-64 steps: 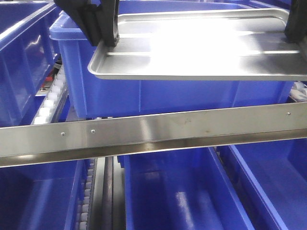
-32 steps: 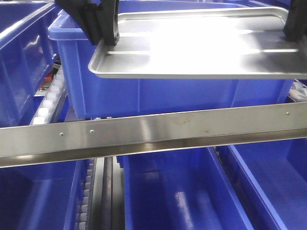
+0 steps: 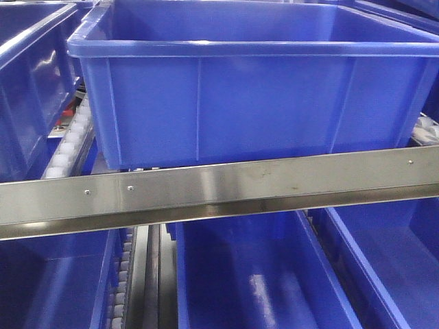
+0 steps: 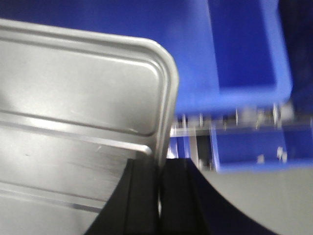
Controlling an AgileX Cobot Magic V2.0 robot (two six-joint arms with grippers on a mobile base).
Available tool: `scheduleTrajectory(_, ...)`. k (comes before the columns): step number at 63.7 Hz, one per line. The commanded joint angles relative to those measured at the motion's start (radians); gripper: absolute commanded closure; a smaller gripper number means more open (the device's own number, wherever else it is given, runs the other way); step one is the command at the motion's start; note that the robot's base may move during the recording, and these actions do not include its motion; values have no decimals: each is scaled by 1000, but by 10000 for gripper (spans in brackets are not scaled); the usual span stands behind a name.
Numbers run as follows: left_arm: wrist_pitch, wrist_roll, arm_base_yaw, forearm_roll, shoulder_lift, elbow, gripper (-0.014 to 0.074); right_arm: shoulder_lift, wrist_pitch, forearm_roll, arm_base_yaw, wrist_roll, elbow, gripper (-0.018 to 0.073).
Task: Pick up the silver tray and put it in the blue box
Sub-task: 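Open both grippers to release the tray inside the blue bin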
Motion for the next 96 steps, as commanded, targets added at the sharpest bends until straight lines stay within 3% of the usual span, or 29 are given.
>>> scheduleTrajectory(1, -131, 17, 22, 18, -24, -64, 701, 31, -109, -20, 3, -39, -121, 503)
scheduleTrajectory(19, -330, 17, 141, 17, 72, -67, 701, 264, -166, -124, -5, -45, -332, 503)
scheduleTrajectory(42, -586, 17, 227, 17, 225, -67, 701, 483, -289, -126, -115, -45, -398, 503)
scheduleTrajectory(66, -615, 17, 239, 13, 308, -67, 682, 538, -328, -110, -167, -45, -398, 489)
scheduleTrajectory(71, -615, 17, 239, 12, 310, -67, 618, 537, -319, -110, -168, -45, -398, 422)
scheduleTrajectory(81, -617, 17, 239, 11, 310, -67, 373, 536, -294, -110, -168, -45, -398, 108)
scheduleTrajectory(88, -617, 17, 239, 11, 310, -67, 259, 530, -286, -110, -168, -45, -398, -47)
scheduleTrajectory(96, -607, 17, 239, 11, 299, -67, 237, 511, -273, -110, -168, -45, -398, -64)
